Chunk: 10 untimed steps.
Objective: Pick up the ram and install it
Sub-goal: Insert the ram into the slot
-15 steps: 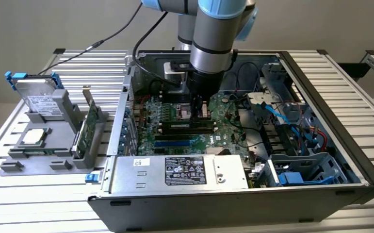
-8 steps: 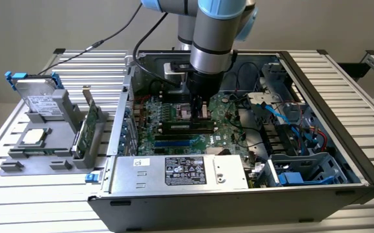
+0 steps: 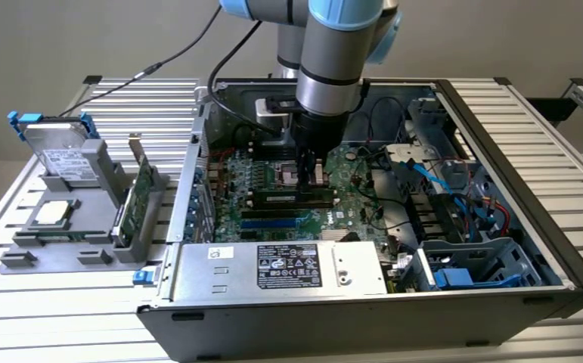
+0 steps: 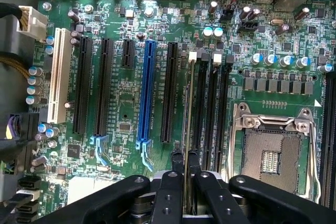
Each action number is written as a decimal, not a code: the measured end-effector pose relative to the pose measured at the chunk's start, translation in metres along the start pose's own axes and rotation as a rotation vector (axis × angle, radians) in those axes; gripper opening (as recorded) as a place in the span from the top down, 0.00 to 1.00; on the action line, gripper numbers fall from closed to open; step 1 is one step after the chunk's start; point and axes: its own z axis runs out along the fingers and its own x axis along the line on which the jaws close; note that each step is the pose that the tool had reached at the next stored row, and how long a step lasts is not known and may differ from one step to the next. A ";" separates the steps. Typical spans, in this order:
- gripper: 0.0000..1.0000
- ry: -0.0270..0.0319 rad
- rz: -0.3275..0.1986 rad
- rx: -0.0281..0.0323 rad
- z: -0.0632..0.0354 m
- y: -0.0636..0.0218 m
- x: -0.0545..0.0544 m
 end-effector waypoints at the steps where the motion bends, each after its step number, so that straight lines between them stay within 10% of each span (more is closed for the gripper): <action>1: 0.86 -0.0001 0.000 0.0001 0.0001 0.0000 0.000; 10: 0.86 -0.0003 0.000 0.0002 0.0001 -0.0001 -0.002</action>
